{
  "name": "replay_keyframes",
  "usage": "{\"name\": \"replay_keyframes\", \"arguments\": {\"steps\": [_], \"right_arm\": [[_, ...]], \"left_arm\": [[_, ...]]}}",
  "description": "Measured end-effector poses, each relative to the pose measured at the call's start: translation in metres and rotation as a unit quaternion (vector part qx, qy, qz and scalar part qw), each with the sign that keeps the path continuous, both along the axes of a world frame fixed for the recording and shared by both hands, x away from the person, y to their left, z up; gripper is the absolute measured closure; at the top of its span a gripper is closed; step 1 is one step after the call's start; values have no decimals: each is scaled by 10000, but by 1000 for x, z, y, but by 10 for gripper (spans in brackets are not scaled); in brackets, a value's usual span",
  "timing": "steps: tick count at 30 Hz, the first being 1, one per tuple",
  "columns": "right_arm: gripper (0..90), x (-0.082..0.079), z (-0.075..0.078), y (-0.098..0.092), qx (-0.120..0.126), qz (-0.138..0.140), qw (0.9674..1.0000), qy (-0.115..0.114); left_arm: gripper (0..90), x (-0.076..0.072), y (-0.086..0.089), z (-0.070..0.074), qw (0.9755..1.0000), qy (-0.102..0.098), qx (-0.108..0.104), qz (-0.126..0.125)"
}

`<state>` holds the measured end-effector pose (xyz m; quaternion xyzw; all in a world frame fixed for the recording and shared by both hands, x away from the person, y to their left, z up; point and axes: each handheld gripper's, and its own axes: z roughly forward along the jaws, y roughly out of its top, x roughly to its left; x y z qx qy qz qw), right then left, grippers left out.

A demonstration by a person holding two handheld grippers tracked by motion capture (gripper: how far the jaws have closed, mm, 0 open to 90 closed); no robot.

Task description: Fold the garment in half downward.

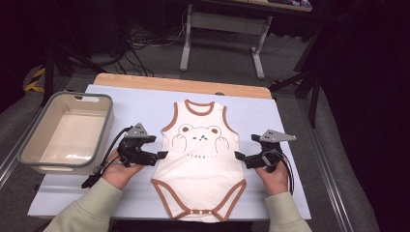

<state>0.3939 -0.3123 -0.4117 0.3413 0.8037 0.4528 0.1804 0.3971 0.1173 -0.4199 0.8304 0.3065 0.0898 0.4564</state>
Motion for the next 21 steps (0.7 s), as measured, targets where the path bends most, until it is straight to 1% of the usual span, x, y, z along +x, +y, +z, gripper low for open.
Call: {"name": "replay_keyframes", "arguments": {"steps": [1, 3, 5, 8, 10, 12, 13, 14, 16, 17, 20, 21], "right_arm": [[0, 0, 0, 0, 7, 6, 10000, 6], [0, 2, 1, 0, 36, 23, 10000, 21], [0, 4, 2, 1, 66, 54, 10000, 27], [0, 8, 3, 3, 14, 116, 9999, 109], [0, 12, 3, 5, -18, 97, 9998, 159], [0, 15, 3, 6, -131, 109, 9996, 203], [0, 18, 3, 7, -169, 105, 9996, 215], [0, 19, 4, 7, -155, 78, 9996, 231], [0, 23, 4, 7, -138, 52, 9996, 252], [0, 24, 5, 7, -181, 33, 9996, 232], [0, 28, 8, 9, -258, -48, 9994, 223], [0, 31, 9, 9, -219, -99, 9993, 283]], "left_arm": [[222, 2, -1, 1, 10000, -59, 47, -4], [213, 7, -4, 3, 9999, -88, 90, 4], [200, 13, -6, 5, 9999, -119, 31, 45], [161, 21, -9, 8, 10000, -43, -64, 57], [144, 26, -12, 8, 9999, -40, -84, 42], [148, 31, -14, 8, 9999, -37, -31, 147], [164, 33, -15, 8, 9998, -62, -6, 166], [171, 36, -15, 8, 9998, -105, 41, 166], [171, 40, -15, 9, 9998, -108, 40, 156], [170, 42, -15, 9, 9998, -101, 12, 182], [165, 49, -15, 11, 9996, -102, 96, 239], [164, 51, -16, 11, 9995, -110, 107, 278]]}}
